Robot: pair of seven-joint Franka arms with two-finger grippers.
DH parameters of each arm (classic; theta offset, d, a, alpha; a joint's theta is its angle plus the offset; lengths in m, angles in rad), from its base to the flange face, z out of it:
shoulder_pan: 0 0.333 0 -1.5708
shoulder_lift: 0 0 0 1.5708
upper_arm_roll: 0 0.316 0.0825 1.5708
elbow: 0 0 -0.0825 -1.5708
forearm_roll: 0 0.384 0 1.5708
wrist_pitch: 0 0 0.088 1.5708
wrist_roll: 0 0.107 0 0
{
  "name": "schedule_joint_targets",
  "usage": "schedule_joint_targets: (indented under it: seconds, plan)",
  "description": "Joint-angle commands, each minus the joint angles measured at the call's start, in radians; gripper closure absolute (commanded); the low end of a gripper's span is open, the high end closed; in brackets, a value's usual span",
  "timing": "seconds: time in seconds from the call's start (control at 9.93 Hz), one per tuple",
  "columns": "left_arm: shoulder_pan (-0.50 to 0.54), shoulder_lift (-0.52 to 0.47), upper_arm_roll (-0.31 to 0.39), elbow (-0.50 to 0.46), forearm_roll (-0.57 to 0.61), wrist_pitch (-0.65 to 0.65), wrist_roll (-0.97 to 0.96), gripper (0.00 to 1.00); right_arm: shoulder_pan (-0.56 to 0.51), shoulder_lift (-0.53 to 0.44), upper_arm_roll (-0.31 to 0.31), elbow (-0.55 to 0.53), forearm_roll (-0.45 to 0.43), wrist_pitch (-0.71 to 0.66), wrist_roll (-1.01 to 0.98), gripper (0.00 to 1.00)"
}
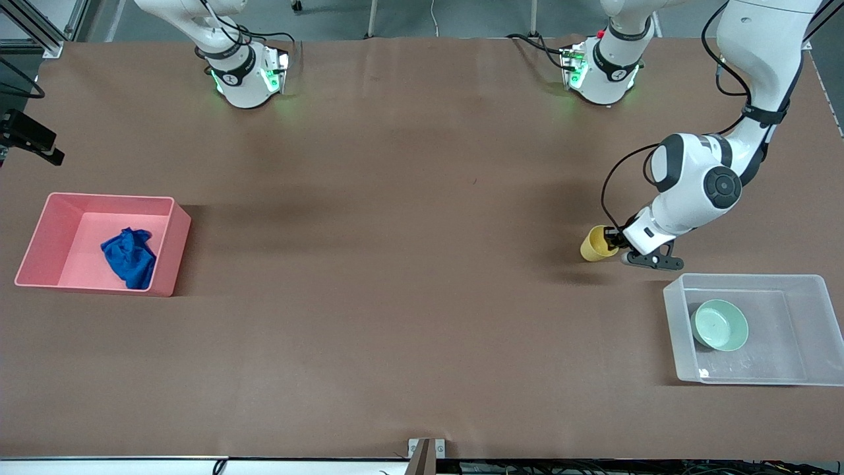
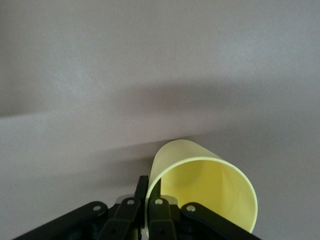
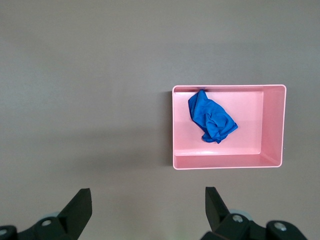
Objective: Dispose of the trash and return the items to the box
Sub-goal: 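Carry the yellow cup with the left gripper into the green bowl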
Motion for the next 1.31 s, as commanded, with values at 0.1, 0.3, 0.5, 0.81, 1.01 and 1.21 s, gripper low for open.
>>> schedule_joint_targets:
  seconds: [0.1,0.3,0.5,0.81,1.01,1.21]
  plan:
    - [0.002,-0.015,-0.016,0.092,-0.007,-0.014,-0.017,1.00,-0.011,0.004,0.008,0.012,-0.007,-0.009,-0.006,0.00]
    - [0.019,0.000,-0.010,0.305,0.002,-0.217,-0.005,1.00,-0.011,0.004,0.008,0.012,-0.007,-0.009,-0.009,0.00]
    - [0.037,0.088,0.001,0.544,0.017,-0.384,0.000,1.00,-0.013,0.004,0.008,0.012,-0.007,-0.005,-0.035,0.00]
    - [0.128,0.263,0.003,0.804,0.115,-0.465,0.143,1.00,-0.013,0.004,0.007,0.012,-0.007,-0.007,-0.062,0.00]
    - [0.169,0.423,0.030,0.951,0.114,-0.465,0.301,1.00,-0.014,0.004,0.007,0.012,-0.007,-0.010,-0.060,0.00]
    - [0.171,0.477,0.088,0.967,0.112,-0.422,0.373,1.00,-0.014,0.004,0.005,0.012,-0.007,-0.012,-0.060,0.00]
